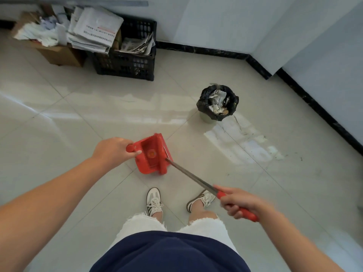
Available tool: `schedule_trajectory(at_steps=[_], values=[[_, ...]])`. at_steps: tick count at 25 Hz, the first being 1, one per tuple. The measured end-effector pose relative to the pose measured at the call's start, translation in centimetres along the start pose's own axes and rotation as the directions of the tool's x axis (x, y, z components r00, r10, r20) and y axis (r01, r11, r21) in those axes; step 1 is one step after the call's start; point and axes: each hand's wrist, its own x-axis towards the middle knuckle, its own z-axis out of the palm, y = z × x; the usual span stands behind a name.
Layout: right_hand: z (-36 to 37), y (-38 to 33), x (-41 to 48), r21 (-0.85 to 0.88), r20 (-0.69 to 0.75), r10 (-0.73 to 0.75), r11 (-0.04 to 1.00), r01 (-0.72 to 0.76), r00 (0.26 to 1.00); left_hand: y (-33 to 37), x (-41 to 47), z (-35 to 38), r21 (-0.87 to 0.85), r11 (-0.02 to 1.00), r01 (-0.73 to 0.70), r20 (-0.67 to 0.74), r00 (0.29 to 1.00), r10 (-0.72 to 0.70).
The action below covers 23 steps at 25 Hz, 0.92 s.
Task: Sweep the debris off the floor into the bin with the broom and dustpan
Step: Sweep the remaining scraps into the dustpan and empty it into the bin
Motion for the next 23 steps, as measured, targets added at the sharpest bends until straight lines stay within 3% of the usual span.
schedule_trajectory(at_steps=[2,7,14,19,23], values=[[-3.0,2.6,-2.7,0.073,-0.051,0.002,0.997,0.002,0.999,0.0,-0.3,0.0,-0.021,1.0,0.011,-0.023,1.0,-0.012],[-5.9,8.3,-6.8,0.014,-0.291,-0.025,0.999,0.03,0.957,4.5,1.1,-1.3,0.003,0.996,-0.087,-0.048,0.995,0.087],[-13.7,14.9,-4.2,0.234,-0.578,0.08,0.97,0.071,0.812,18.1,5.7,-3.3,0.035,0.949,-0.313,-0.033,0.949,0.315],[-27.9,18.2,-1.4,0.34,-0.702,0.167,0.933,0.12,0.693,32.3,12.0,-2.7,0.096,0.903,-0.419,0.018,0.908,0.419],[-42.4,19.2,2.3,0.377,-0.716,0.208,0.918,0.119,0.666,42.8,17.0,-0.7,0.144,0.887,-0.438,0.022,0.898,0.44]])
